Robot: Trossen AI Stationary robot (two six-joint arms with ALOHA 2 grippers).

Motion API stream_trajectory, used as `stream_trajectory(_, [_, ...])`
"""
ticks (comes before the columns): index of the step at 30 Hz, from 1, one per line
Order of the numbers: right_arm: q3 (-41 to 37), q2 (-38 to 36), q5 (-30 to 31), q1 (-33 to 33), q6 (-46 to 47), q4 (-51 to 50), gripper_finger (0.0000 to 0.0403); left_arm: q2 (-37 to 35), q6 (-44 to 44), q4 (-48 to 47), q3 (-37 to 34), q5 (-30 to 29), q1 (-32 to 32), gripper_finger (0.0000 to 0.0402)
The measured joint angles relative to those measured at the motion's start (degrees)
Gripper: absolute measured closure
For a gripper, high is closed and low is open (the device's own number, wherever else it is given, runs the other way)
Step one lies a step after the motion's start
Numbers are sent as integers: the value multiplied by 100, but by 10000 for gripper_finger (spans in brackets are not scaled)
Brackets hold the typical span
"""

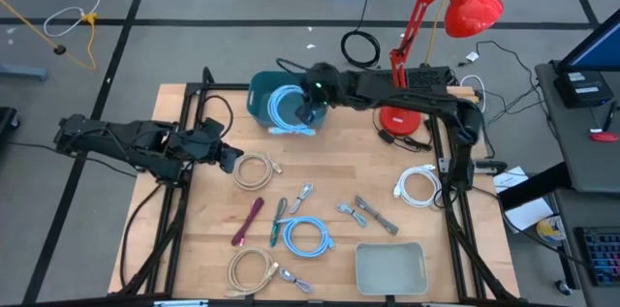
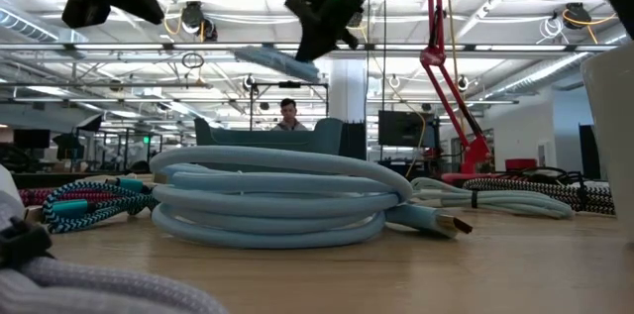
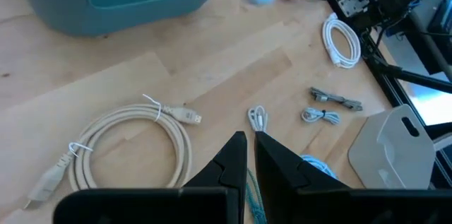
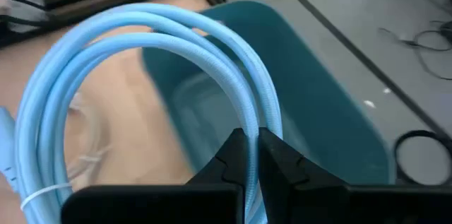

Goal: Sort cables into bins
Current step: Put the top blue HDMI cable into the blue bin

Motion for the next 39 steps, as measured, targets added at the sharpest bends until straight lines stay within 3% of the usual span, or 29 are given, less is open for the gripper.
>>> stream_trajectory(6, [688, 729, -1, -287, -269, -260, 396, 0, -118, 0, 0, -3, -158, 371])
stream_trajectory(12, [732, 1158, 26, -508, -419, -118, 396, 2, -164, 0, 0, -7, -320, 371])
stream_trajectory(23, [732, 1295, 324, -707, -460, 301, 396, 0, -289, 2, 0, -114, -596, 371])
stream_trajectory(39, [723, 1684, 307, -615, -621, 15, 396, 0, -349, 2, 0, -155, -684, 371])
